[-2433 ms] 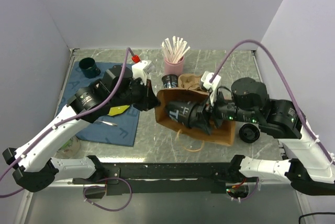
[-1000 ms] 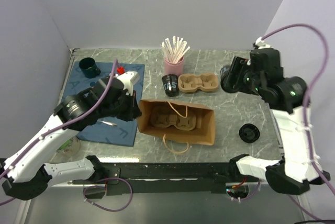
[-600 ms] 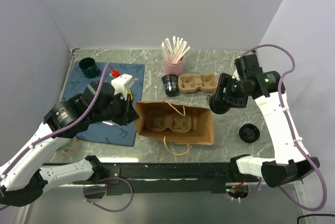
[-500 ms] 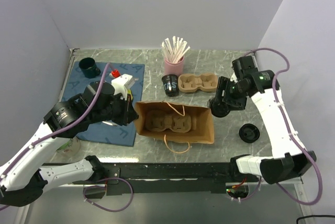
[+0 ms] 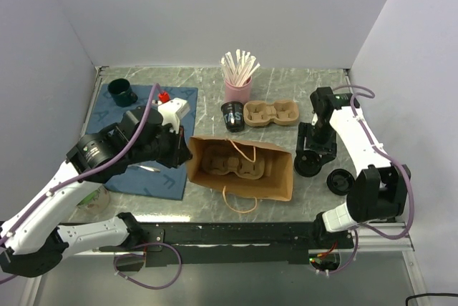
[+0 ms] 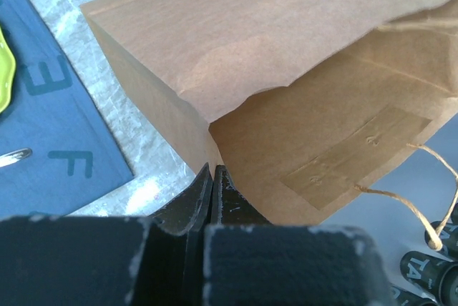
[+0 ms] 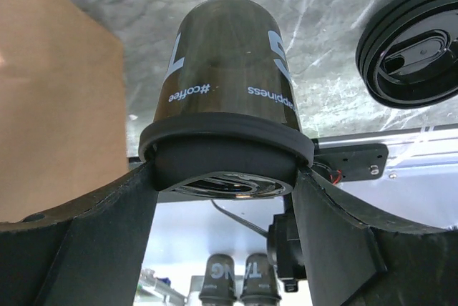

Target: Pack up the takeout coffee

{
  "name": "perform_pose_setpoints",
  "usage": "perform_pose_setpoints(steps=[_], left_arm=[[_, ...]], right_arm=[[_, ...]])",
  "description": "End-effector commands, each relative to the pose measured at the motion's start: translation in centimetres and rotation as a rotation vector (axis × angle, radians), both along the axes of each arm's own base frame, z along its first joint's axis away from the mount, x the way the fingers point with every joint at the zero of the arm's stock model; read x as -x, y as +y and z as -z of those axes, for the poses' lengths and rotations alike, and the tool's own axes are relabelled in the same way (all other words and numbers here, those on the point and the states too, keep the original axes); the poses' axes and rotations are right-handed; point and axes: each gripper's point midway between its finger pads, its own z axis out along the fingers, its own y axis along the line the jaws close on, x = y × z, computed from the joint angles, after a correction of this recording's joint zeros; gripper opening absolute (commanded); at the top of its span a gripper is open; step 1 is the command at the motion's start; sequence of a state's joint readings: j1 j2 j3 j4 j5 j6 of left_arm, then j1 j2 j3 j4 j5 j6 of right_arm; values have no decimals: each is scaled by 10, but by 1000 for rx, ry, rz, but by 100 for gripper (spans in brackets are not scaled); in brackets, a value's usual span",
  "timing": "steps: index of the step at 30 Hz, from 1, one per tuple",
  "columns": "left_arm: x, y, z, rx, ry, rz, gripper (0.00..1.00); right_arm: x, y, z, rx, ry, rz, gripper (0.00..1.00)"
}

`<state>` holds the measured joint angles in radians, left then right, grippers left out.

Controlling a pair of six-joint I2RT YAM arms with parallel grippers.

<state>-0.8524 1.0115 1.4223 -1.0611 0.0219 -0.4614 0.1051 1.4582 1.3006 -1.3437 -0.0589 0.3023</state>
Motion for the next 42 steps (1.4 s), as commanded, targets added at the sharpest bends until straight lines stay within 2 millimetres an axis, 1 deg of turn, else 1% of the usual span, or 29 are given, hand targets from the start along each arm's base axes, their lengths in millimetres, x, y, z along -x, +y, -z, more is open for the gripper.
perform_pose_setpoints(steps=[1,2,4,8,11,15,18,21,22,23,27,30,32,34,35,36,40,42], left_arm=[[-1,-10,-22,76,-14,4,2],[-1,-11,-21,74,-2,2,2],[-1,-12,-18,63,14,-6,2],[-3,-10,-16,54,25,-23,3],[-3,-10,-16,52,32,-31,4],[0,-11,-13,57,58,-33,6],[3,-12,-10,68,77,-36,7],[4,-12,-11,86,78,-42,8],[7,-13,-13,95,76,-25,8],[7,-12,-15,104,69,-24,8],[7,-8,-14,89,72,-40,8],[8,-7,-11,78,84,-43,8],[10,-6,-11,81,92,-47,9],[11,-6,-10,86,98,-49,9],[12,-6,-10,89,100,-44,9],[12,-6,-9,90,100,-44,9],[15,-4,-9,91,98,-38,9],[18,-2,-11,94,97,-33,10]], right_arm=[[27,-7,13,-14,140,-8,55],[28,-8,18,-16,149,-2,55],[24,-8,25,-13,146,1,56],[21,-11,34,-1,171,6,62],[17,-13,34,16,166,14,69],[17,-17,34,29,165,14,74],[17,-17,34,28,154,9,80],[16,-18,32,36,155,7,85],[14,-18,30,36,148,6,89],[13,-18,29,35,144,3,91],[11,-20,20,44,135,1,91],[7,-22,4,57,91,16,90],[4,-22,-15,60,50,28,90],[4,-22,-26,61,29,32,90],[4,-22,-28,60,17,36,90],[5,-22,-26,58,17,35,90],[5,-15,-1,16,45,35,89],[1,-13,8,6,61,42,89]])
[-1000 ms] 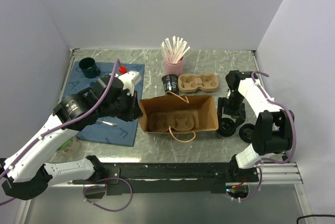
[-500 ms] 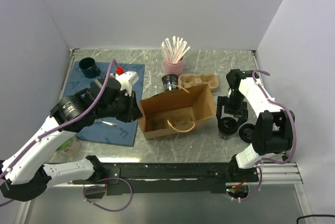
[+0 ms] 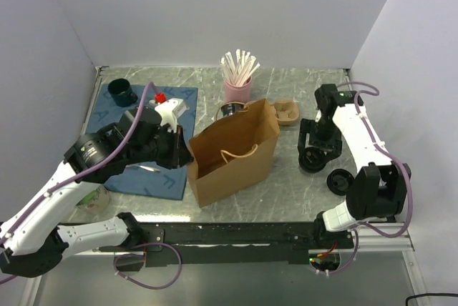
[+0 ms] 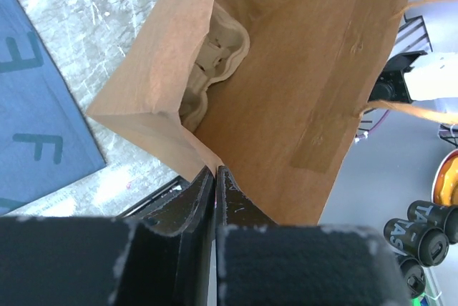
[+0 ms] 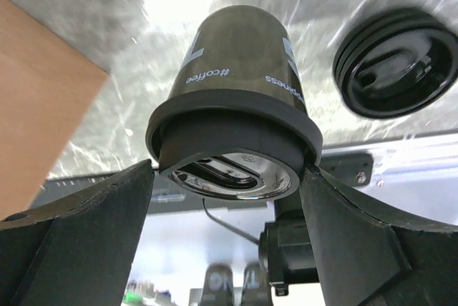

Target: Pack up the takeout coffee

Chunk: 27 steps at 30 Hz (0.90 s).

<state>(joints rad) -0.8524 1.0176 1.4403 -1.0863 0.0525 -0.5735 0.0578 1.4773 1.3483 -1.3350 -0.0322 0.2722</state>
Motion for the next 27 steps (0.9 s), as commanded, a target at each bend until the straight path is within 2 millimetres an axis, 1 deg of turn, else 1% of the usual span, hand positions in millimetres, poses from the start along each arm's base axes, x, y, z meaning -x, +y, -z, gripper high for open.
perform_pose_setpoints(steps=[1,5,7,8,9,10,11,12,14,15,17,20,21,23,24,25,26,27], left_arm=[[10,3,-8,36,-1,15,10],[10,8,-10,15,-10,15,9],[11,9,-11,15,-19,19,9],[11,10,-11,14,-19,19,9],[11,10,-11,17,-20,20,9],[13,9,-10,22,-17,31,10],[14,8,-10,24,-17,36,10],[15,9,-11,31,-26,39,10],[13,10,-11,29,-37,37,15],[10,11,-9,11,-43,29,25],[3,10,-10,-8,-56,13,29],[-6,7,-12,-18,-71,-1,39],[-7,5,-14,-18,-73,0,44],[-10,3,-21,0,-92,-7,50],[-10,3,-25,10,-99,-9,55],[-11,3,-27,15,-105,-9,58],[-11,3,-34,25,-126,-3,61],[-11,4,-38,33,-138,-1,68]], right_arm=[[17,3,17,-24,112,27,88],[11,5,20,-29,109,38,87],[9,5,24,-30,114,36,82],[9,8,27,-46,122,27,80],[4,12,30,-70,104,19,76],[7,17,34,-101,113,12,75],[9,20,35,-121,116,15,75],[12,22,35,-130,124,20,79],[15,21,34,-121,119,42,85],[17,19,31,-109,113,52,88],[17,19,27,-106,101,57,89],[17,16,19,-89,89,71,89],[18,16,19,-89,89,73,89],[18,17,17,-94,85,77,89],[18,17,17,-94,85,79,89],[18,17,16,-98,79,77,89],[19,17,16,-97,82,74,89],[20,17,15,-97,81,74,89]])
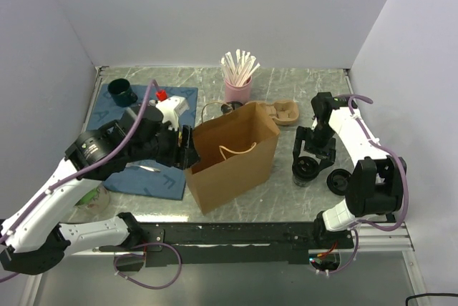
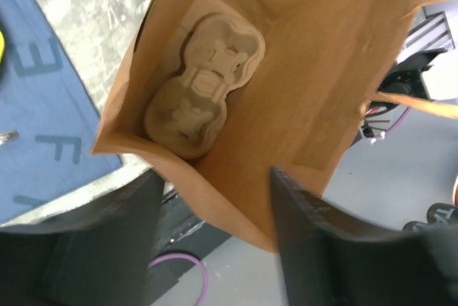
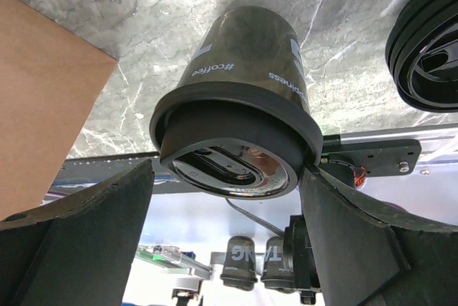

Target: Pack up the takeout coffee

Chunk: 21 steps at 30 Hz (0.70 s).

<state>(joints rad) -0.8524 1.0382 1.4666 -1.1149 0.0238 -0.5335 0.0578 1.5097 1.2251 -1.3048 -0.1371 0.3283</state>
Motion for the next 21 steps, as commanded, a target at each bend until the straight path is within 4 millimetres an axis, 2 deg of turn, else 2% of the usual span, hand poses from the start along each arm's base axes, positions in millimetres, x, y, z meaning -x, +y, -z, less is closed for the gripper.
perform_pose_setpoints(steps=[1,3,6,10,13,15,16,21], left_arm=[[-6,-1,-45,94,-129,1,70],[-11,3,-62,122,-192,-19,79],[-13,5,-89,178,-260,-29,86],[-11,0,-120,234,-335,17,88],[-12,-12,-126,235,-358,87,87],[-17,-23,-121,215,-351,123,85],[-16,-29,-127,232,-361,149,84],[-36,-64,-135,212,-442,203,83]], right_arm=[[-2,-3,-18,10,-56,21,89],[-2,-4,-22,16,-58,22,88],[-2,-5,-28,21,-79,27,88],[0,-8,-27,36,-77,32,89],[-3,-10,-29,54,-90,59,91],[-7,-9,-36,55,-112,86,96],[-8,-7,-39,43,-122,98,98],[-23,4,-51,-49,-202,165,100]])
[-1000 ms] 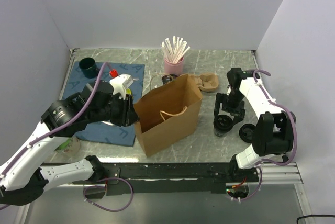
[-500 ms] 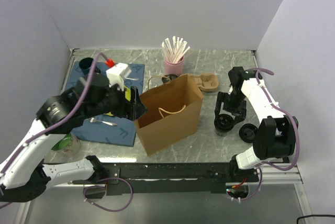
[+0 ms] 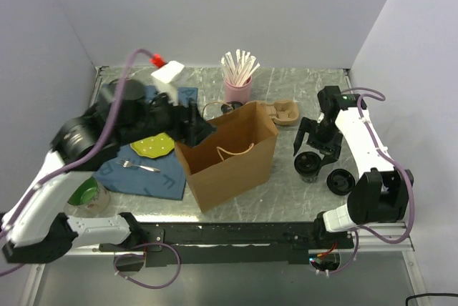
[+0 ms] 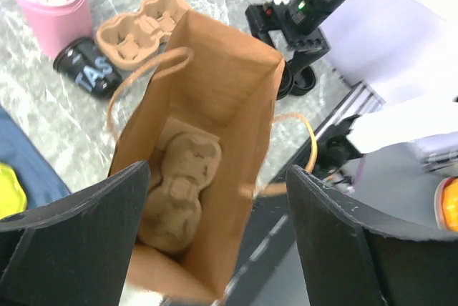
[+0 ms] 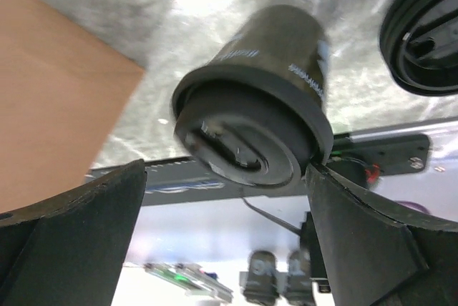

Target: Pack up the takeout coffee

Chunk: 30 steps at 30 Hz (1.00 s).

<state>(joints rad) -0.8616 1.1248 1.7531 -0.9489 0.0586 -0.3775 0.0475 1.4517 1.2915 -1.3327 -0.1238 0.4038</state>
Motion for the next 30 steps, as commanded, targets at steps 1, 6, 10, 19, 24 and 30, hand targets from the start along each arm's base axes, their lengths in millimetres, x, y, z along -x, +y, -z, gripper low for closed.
perform_pose_setpoints(steps=[1,6,10,19,24,30], left_arm=[[-10,-40,-27,6,-151,91,83],[-29,-87,-32,-88,-235,109,82],[-35,-105,-46,-68,-282,91,82],[-57,-80,-47,-134,-285,-96,84],[-58,-61,-25,-176,-204,-182,83],[-52,-24,10,-210,-62,-295,82]], right_arm=[[-13,11,-24,-95,-113,79,100],[-21,11,-17,-155,-139,115,100],[-26,-3,-5,-105,-160,141,100],[-55,-22,-6,-3,-239,71,90],[-71,-1,-13,23,-262,27,89],[-98,34,-16,112,-245,-110,89]])
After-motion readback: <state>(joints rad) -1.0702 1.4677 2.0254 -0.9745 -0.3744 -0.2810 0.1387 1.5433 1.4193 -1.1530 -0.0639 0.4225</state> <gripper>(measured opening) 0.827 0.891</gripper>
